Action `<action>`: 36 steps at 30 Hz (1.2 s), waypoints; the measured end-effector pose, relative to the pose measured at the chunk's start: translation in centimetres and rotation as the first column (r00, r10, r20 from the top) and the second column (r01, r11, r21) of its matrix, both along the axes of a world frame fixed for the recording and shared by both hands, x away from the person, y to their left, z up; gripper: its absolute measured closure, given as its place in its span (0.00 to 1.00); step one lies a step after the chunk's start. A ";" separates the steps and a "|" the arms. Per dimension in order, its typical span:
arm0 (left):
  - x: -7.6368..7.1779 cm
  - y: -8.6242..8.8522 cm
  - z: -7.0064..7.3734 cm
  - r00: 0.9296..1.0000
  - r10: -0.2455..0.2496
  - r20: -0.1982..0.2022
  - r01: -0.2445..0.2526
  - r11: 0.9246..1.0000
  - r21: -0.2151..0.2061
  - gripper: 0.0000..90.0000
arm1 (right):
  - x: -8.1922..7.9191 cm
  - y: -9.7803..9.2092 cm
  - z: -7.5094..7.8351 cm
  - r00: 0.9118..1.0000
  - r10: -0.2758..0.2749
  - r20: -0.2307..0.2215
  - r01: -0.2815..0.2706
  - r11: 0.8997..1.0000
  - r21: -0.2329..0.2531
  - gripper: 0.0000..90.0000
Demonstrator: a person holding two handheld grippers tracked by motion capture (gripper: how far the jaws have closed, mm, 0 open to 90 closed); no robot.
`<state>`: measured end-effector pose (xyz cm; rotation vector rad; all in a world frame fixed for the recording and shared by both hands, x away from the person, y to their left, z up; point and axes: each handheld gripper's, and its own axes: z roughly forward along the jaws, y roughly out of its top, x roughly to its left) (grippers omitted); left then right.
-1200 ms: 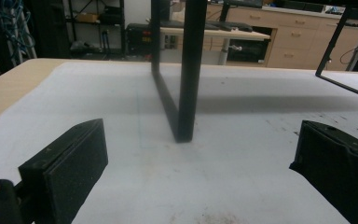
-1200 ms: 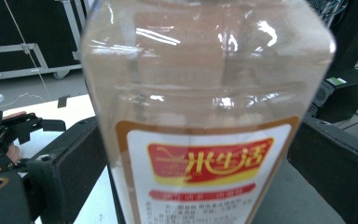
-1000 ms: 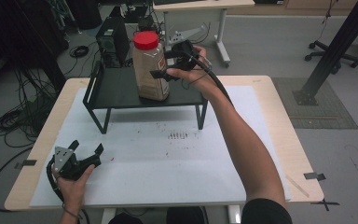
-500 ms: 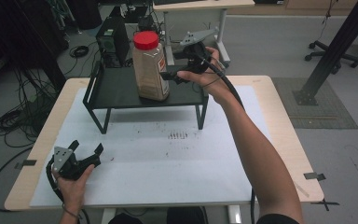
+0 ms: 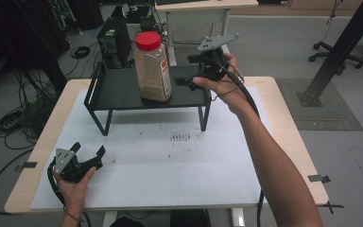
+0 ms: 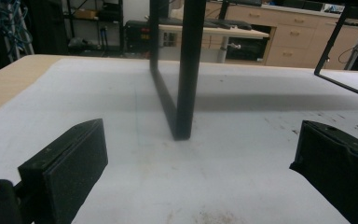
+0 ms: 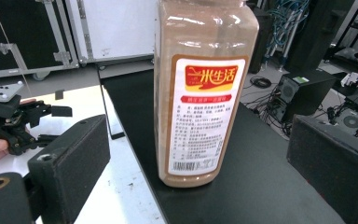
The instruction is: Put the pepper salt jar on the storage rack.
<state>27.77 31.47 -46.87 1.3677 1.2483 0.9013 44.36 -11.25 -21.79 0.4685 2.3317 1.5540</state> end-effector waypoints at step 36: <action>-0.1 0.0 0.0 1.000 0.002 0.001 -0.002 1.000 0.008 0.03 | -5.6 -6.1 -5.5 0.997 -0.078 0.004 0.077 0.996 0.054 0.07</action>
